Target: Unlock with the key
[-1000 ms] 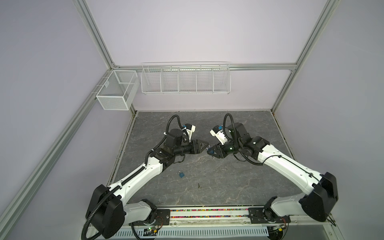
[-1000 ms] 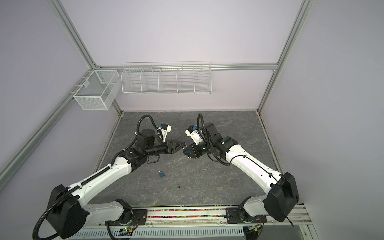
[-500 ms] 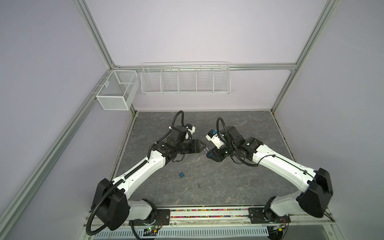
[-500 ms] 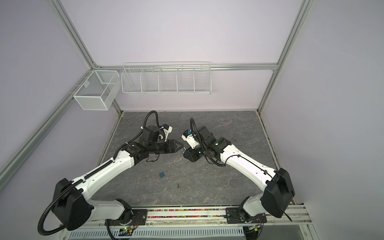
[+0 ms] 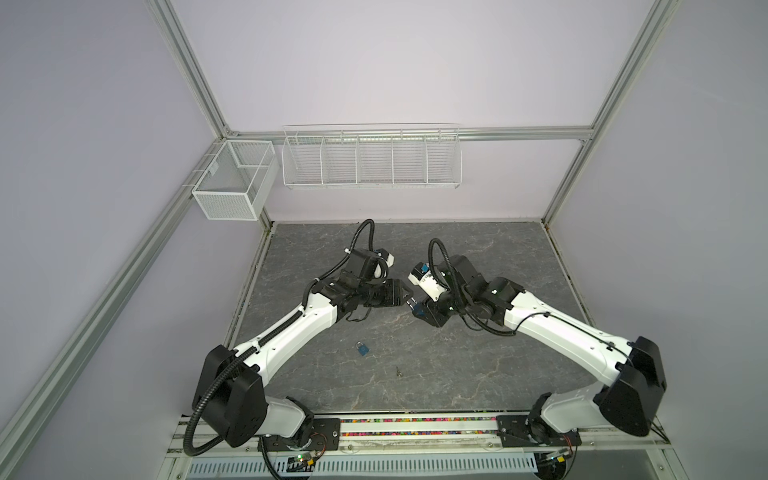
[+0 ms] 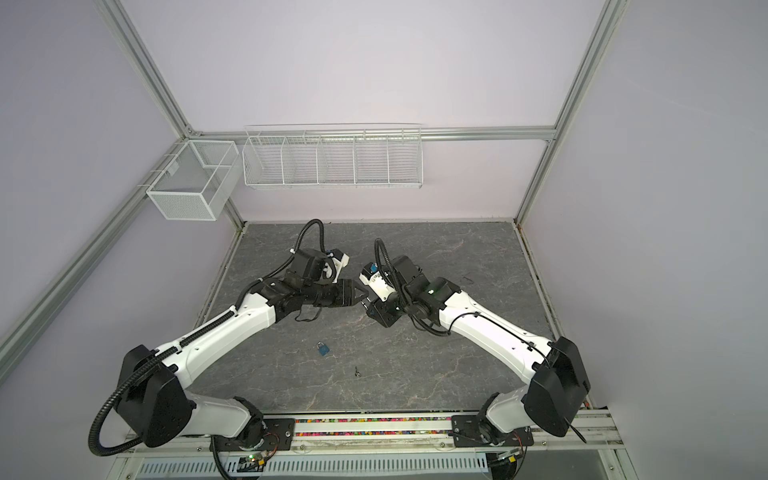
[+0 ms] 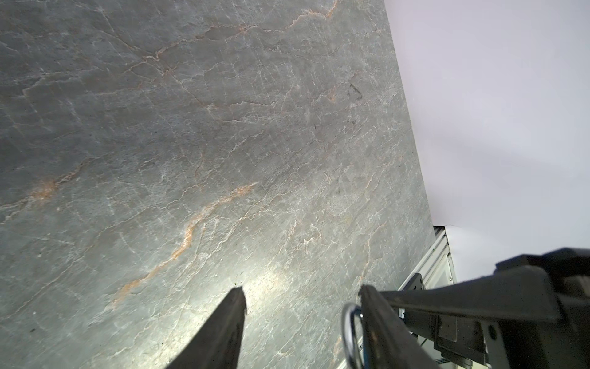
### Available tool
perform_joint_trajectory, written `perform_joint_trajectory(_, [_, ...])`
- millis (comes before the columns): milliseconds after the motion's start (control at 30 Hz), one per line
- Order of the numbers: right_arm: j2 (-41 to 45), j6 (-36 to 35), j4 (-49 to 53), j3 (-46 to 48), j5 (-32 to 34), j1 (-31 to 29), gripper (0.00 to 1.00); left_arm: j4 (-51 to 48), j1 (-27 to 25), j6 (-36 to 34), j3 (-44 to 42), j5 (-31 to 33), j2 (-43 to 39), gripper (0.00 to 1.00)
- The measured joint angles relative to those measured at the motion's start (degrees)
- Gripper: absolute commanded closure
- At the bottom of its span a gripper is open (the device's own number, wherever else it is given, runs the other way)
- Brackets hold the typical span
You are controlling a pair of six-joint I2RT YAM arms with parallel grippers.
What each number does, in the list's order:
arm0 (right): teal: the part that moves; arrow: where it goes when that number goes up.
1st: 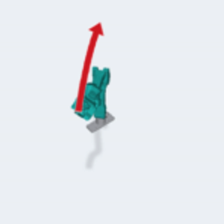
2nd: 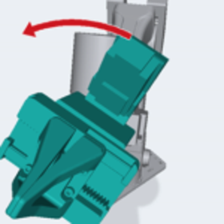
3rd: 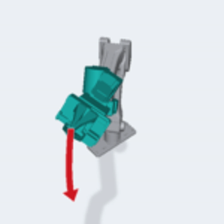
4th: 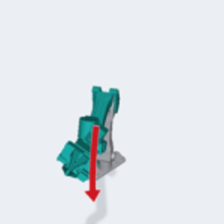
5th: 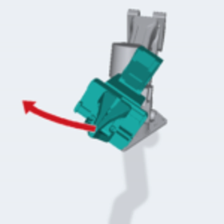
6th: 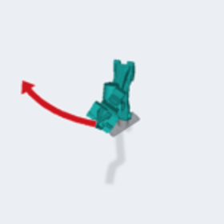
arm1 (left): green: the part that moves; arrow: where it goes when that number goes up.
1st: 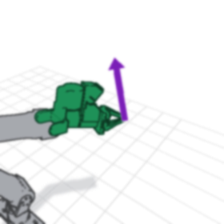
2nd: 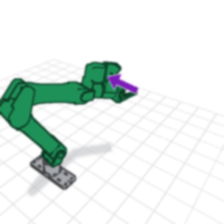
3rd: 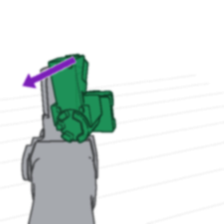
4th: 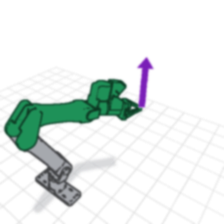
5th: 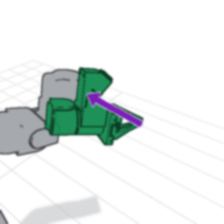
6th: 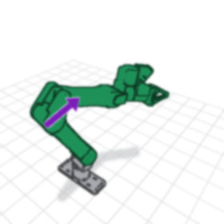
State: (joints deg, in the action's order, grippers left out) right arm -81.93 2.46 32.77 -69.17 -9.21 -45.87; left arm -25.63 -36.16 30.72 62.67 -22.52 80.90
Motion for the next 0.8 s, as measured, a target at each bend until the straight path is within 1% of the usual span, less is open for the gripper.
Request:
perform_joint_trajectory(300, [3.4, -3.8, -1.9, 3.8, 1.1, -0.3, 0.79, -2.3, -0.2, -0.9, 1.5, -0.2, 1.7, 0.43])
perform_joint_trajectory(533, [4.5, -6.7, -1.9, 4.2, 2.2, -0.4, 0.81, -3.5, 0.2, -1.9, 3.4, -1.6, 4.8, 0.43])
perform_joint_trajectory(800, [5.1, -8.0, -3.9, 6.5, 5.8, -0.5, 0.81, -3.2, 0.6, -2.0, 2.4, -2.8, 4.3, 0.43])
